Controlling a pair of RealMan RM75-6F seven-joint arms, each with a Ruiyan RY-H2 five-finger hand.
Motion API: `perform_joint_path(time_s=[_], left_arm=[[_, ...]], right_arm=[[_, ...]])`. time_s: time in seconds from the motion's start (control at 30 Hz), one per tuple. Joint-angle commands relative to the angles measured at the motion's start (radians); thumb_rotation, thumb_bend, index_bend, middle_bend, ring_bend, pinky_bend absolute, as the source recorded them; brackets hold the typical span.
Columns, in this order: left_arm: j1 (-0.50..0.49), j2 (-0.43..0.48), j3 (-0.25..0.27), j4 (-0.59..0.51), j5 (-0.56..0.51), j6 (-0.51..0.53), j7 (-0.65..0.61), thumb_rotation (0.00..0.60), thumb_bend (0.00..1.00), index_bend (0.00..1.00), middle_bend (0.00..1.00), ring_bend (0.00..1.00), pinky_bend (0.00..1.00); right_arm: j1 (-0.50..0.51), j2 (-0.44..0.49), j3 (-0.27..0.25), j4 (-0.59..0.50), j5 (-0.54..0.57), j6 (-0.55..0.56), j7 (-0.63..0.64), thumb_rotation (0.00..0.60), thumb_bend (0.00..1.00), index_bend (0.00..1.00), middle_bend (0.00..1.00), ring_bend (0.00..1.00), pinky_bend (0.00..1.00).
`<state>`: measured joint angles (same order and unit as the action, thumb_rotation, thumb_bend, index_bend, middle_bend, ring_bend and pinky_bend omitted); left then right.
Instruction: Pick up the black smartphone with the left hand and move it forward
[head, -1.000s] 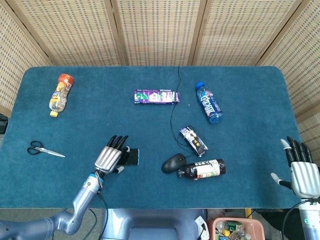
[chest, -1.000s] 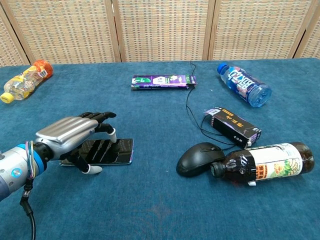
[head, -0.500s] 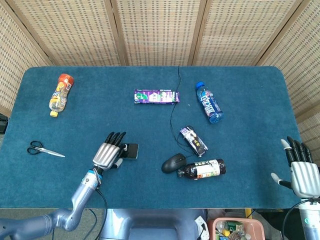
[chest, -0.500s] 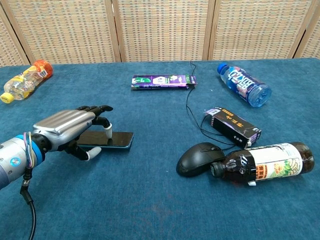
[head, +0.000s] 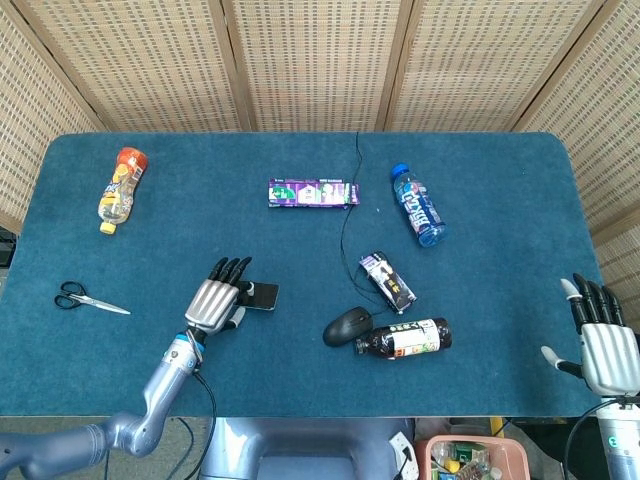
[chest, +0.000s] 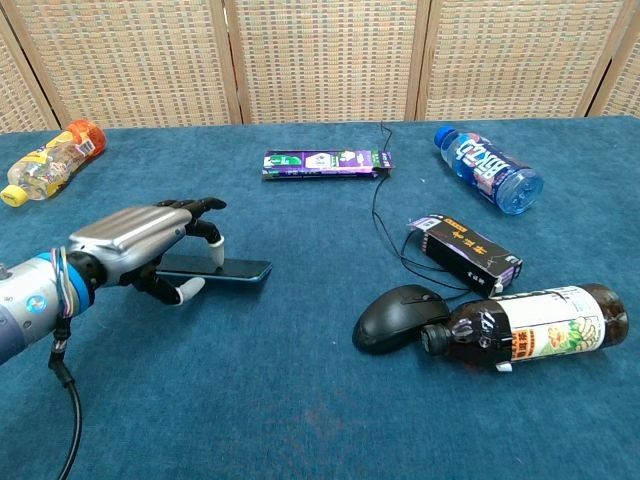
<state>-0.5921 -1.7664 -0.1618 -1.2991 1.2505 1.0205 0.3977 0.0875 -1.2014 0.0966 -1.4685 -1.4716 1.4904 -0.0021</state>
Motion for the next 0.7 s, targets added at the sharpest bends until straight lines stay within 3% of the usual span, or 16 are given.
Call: perform_joint_path(time_s=[0.03, 0.37, 0.5, 0.7], left_arm=[[-0.017, 0.006, -0.026, -0.009, -0.021, -0.008, 0.01, 0.6, 0.46, 0.46, 0.0, 0.0, 0.0], [-0.103, 0.045, -0.146, -0.056, -0.197, -0.057, 0.14, 0.6, 0.47, 0.5, 0.0, 0.0, 0.0], [-0.17, 0.04, -0.2, -0.002, -0.302, -0.104, 0.183, 0.6, 0.47, 0.5, 0.0, 0.0, 0.0], [-0.235, 0.023, -0.222, 0.076, -0.352, -0.143, 0.178, 0.6, 0.47, 0.5, 0.0, 0.0, 0.0]], right_arm=[[0.001, -0.001, 0.0, 0.001, 0.0, -0.001, -0.001, 0.6, 0.0, 0.0, 0.0, 0.0, 0.0], [0.006, -0.008, 0.0, 0.013, 0.011, -0.018, 0.002, 0.6, 0.0, 0.0, 0.0, 0.0, 0.0], [0.011, -0.016, 0.001, 0.023, 0.023, -0.035, -0.005, 0.6, 0.0, 0.0, 0.0, 0.0, 0.0], [0.018, -0.025, 0.006, 0.037, 0.043, -0.057, -0.012, 0.6, 0.0, 0.0, 0.0, 0.0, 0.0]])
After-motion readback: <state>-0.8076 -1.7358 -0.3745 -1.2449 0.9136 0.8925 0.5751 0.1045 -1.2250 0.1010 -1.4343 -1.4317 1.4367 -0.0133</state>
